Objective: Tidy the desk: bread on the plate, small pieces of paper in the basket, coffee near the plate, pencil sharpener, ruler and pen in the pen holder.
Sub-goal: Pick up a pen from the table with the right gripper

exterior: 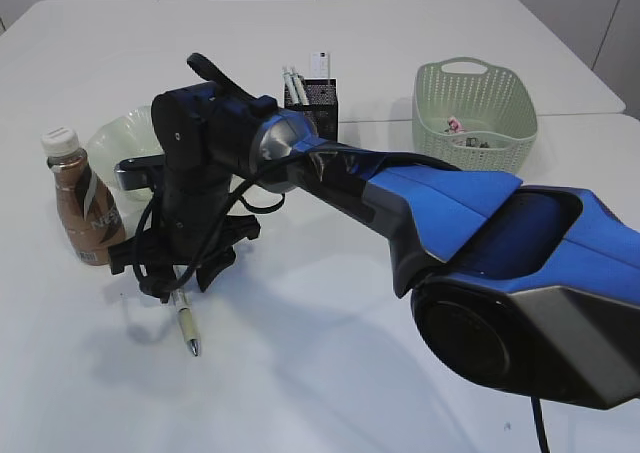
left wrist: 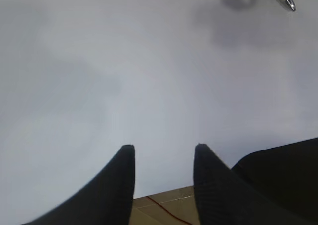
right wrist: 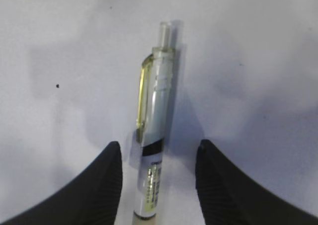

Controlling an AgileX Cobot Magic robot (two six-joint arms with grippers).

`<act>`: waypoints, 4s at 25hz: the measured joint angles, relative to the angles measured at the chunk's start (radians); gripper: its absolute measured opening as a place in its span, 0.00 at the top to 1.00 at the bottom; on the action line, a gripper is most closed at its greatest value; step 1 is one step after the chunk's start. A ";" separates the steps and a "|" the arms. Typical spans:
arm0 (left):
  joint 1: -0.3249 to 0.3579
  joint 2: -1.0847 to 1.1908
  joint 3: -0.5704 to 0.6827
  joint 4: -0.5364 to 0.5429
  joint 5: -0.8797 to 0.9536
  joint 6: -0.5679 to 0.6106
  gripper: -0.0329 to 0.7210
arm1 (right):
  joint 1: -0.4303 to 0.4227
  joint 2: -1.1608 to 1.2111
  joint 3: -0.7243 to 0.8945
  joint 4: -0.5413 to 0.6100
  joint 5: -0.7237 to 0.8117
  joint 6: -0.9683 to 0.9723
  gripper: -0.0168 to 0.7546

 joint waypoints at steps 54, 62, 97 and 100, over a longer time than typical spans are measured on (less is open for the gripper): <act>0.000 0.000 0.000 0.000 -0.014 0.000 0.59 | 0.001 0.006 -0.005 -0.067 -0.006 0.016 0.64; 0.000 0.000 0.000 0.004 -0.014 0.000 0.59 | 0.001 0.006 -0.005 -0.074 -0.007 0.030 0.71; 0.000 0.000 0.000 0.006 0.005 0.000 0.59 | 0.001 -0.069 0.066 -0.035 -0.007 0.009 0.85; 0.000 0.000 0.000 0.006 0.005 0.000 0.59 | 0.001 -0.092 0.104 -0.038 -0.007 0.000 0.85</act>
